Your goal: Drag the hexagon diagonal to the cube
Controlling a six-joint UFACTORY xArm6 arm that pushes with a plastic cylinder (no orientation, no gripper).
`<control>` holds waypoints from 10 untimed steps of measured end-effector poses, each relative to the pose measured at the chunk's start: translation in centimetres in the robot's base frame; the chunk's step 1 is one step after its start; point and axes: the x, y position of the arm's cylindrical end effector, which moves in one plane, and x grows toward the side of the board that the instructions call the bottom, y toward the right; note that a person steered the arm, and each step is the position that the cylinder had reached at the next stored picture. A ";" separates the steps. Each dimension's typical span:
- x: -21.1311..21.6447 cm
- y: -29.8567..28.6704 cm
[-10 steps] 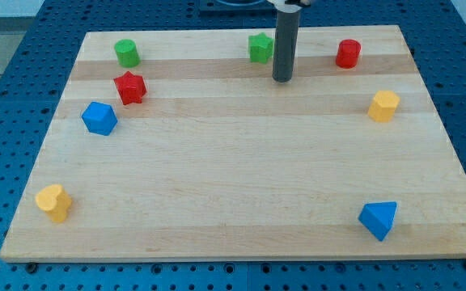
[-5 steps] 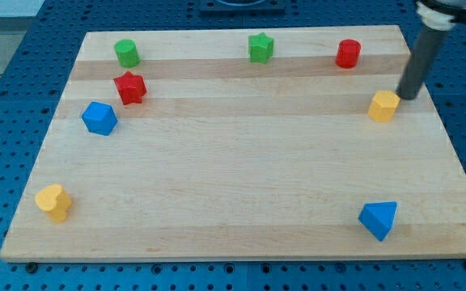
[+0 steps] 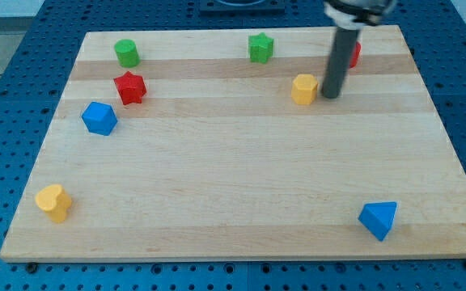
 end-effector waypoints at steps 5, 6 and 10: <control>1.5 -29.8; 4.7 -30.5; 13.3 -36.0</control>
